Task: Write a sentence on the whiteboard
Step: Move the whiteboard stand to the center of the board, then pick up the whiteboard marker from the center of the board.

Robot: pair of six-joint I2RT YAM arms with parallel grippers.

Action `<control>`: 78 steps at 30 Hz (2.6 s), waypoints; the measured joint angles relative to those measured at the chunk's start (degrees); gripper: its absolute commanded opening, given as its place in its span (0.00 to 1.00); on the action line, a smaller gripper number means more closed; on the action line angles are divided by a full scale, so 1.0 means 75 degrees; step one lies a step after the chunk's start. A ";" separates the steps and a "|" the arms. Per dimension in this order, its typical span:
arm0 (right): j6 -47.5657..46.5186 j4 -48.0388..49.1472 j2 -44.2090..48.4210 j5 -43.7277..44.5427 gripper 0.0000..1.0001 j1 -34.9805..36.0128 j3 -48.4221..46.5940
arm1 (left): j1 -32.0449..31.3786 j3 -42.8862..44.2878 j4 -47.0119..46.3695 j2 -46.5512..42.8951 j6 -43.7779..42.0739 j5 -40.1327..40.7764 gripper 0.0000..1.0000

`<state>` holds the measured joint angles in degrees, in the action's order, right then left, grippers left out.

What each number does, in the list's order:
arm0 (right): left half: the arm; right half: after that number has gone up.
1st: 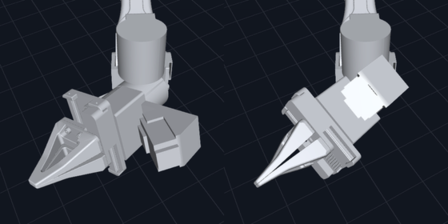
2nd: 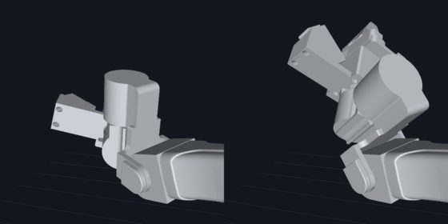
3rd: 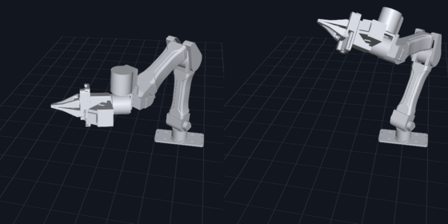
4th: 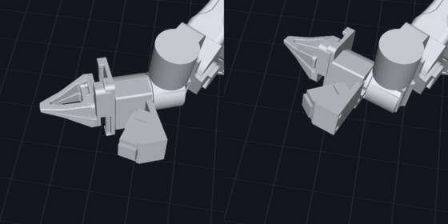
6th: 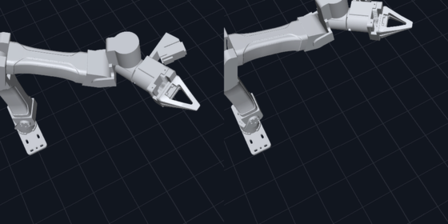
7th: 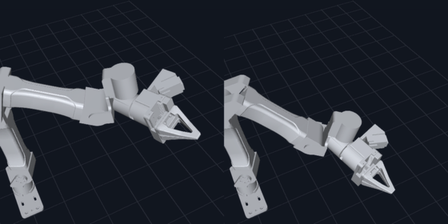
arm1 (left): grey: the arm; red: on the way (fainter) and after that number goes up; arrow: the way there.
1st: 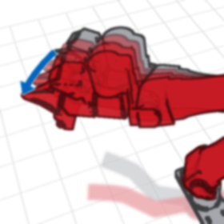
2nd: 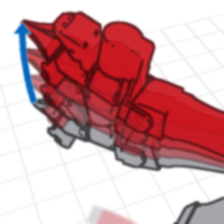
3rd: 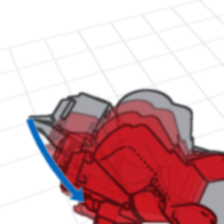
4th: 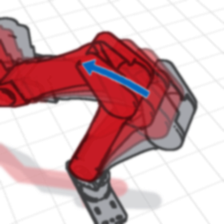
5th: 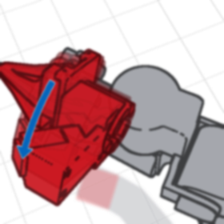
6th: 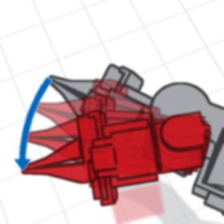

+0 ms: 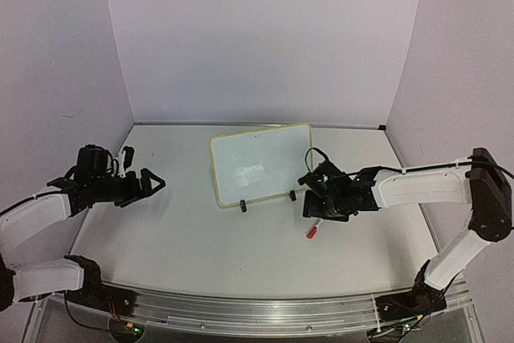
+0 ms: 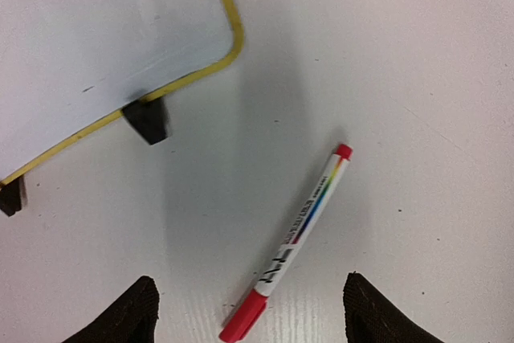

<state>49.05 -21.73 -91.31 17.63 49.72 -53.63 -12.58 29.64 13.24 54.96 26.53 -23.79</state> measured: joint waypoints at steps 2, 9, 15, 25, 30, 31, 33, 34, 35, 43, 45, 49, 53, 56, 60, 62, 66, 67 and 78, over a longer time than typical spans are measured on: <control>0.0166 -0.0073 0.0006 -0.0165 0.73 -0.0198 0.0042 | -0.0046 -0.0283 -0.0216 -0.0015 0.0153 -0.0003 0.99; 0.0696 -0.0313 -0.0303 -0.0559 0.65 -0.0511 -0.0121 | -0.0136 -0.0773 -0.0929 0.0194 0.0502 -0.0019 0.99; 0.0919 -0.0570 -0.1232 -0.0498 0.50 -0.0554 -0.0742 | -0.0140 -0.0788 -0.1186 0.0273 0.0465 -0.0003 1.00; 0.1070 -0.0910 -0.2137 -0.0215 0.39 -0.0560 -0.1605 | -0.0140 -0.0788 -0.1308 0.0414 0.0415 -0.0023 0.99; 0.1192 -0.1280 -0.2139 0.0069 0.38 -0.0584 -0.1605 | -0.0159 -0.0788 -0.1261 0.0405 0.0247 0.0002 0.99; 0.1205 -0.1338 -0.2139 0.0109 0.38 -0.0608 -0.1605 | -0.0165 -0.0788 -0.1230 0.0397 0.0228 0.0006 0.99; 0.1227 -0.1427 -0.2139 0.0134 0.36 -0.0661 -0.1602 | -0.0169 -0.0788 -0.1171 0.0371 0.0192 0.0009 0.99; 0.1233 -0.1455 -0.2139 0.0135 0.35 -0.0684 -0.1602 | -0.0171 -0.0788 -0.1169 0.0359 0.0182 0.0009 0.99; 0.1248 -0.1481 -0.2139 0.0137 0.34 -0.0706 -0.1602 | -0.0175 -0.0788 -0.1169 0.0352 0.0179 0.0009 1.00; 0.1251 -0.1540 -0.2347 0.0120 0.27 -0.0758 -0.1663 | -0.0180 -0.0788 -0.1172 0.0361 0.0177 0.0009 0.99; 0.1255 -0.1538 -0.2428 0.0112 0.25 -0.0758 -0.1663 | -0.0187 -0.0788 -0.1173 0.0360 0.0175 0.0009 0.99; 0.1260 -0.1504 -0.2495 0.0090 0.17 -0.0758 -0.1663 | -0.0237 -0.0788 -0.1172 0.0344 0.0174 0.0041 0.99; 0.1277 -0.1397 -0.2498 0.0030 0.00 -0.0763 -0.1662 | -0.0552 -0.0788 -0.1172 0.0303 0.0174 0.0182 1.00; 0.1395 -0.1233 -0.2495 0.0007 0.00 -0.0803 -0.1623 | -0.1109 -0.0783 -0.1172 0.0304 0.0174 0.0409 0.99; 0.1487 -0.0905 -0.2344 -0.0036 0.00 -0.0837 -0.1389 | -0.1688 -0.0753 -0.1180 0.0261 0.0219 0.0633 0.99; 0.1531 -0.0787 -0.2168 -0.0130 0.00 -0.0843 -0.1192 | -0.1909 -0.0709 -0.1175 0.0151 0.0277 0.0777 0.98; 0.1628 -0.0697 -0.1410 -0.0358 0.00 -0.0846 -0.0655 | -0.2375 -0.0359 -0.1204 -0.0169 0.0480 0.1094 0.96; 0.1648 -0.0676 -0.1110 -0.0426 0.00 -0.0846 -0.0531 | -0.2534 -0.0241 -0.1251 -0.0245 0.0530 0.1200 0.96; 0.1758 0.0409 0.1487 0.0157 0.00 0.0519 -0.0878 | -0.5070 0.1289 -0.1863 0.0550 0.0878 0.2584 0.94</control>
<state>62.24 -18.66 -80.15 18.80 53.61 -60.21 -50.61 39.31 -0.74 59.08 33.11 -4.41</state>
